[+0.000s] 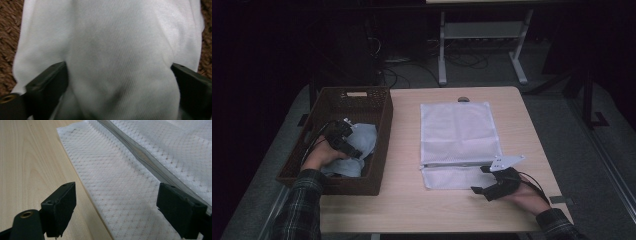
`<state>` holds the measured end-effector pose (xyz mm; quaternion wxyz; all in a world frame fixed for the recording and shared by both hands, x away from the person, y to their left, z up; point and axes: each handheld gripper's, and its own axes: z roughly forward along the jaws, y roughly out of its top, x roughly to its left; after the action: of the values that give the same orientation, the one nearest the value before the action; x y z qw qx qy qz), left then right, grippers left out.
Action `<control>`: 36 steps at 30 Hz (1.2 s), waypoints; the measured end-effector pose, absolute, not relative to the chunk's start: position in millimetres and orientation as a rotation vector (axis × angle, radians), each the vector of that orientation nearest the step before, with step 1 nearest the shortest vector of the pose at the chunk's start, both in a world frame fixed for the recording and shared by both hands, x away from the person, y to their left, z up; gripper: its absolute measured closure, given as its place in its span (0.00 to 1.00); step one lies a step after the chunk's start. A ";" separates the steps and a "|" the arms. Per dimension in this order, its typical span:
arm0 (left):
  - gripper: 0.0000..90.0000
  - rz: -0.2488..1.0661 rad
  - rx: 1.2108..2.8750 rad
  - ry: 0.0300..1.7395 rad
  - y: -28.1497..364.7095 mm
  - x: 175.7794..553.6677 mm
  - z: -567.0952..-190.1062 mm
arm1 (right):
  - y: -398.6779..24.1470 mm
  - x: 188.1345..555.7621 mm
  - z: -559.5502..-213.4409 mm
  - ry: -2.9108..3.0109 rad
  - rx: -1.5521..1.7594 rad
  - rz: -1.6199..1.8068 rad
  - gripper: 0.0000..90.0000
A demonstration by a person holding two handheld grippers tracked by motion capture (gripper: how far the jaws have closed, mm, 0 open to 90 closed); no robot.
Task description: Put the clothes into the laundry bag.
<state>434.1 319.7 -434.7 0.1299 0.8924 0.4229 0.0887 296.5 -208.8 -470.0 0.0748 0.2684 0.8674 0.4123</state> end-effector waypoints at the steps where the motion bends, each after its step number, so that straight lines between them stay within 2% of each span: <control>1: 0.13 0.267 2.597 1.230 320.0 433.9 -434.0 | -208.8 296.3 -469.9 2.602 0.807 1.238 0.17; 4: 0.23 0.258 2.596 1.244 321.3 433.8 -430.7 | -209.1 296.0 -469.9 2.603 0.808 1.237 0.17; 10: 0.55 0.275 2.600 1.278 322.7 432.6 -424.7 | -209.5 295.9 -469.9 2.602 0.808 1.234 0.17; 14: 0.69 0.296 2.599 1.295 323.2 432.4 -422.2 | -209.6 295.8 -469.8 2.602 0.808 1.234 0.18; 19: 0.74 0.290 2.555 1.323 326.9 432.0 -418.0 | -209.8 296.2 -470.2 2.604 0.813 1.233 0.18; 36: 0.75 0.296 2.440 1.331 337.9 417.3 -389.8 | -210.3 296.5 -470.3 2.600 0.818 1.230 0.18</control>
<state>417.3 337.9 -389.8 0.1722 0.8599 0.4691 0.1042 296.5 -210.3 -470.3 0.0755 0.2726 0.8670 0.4101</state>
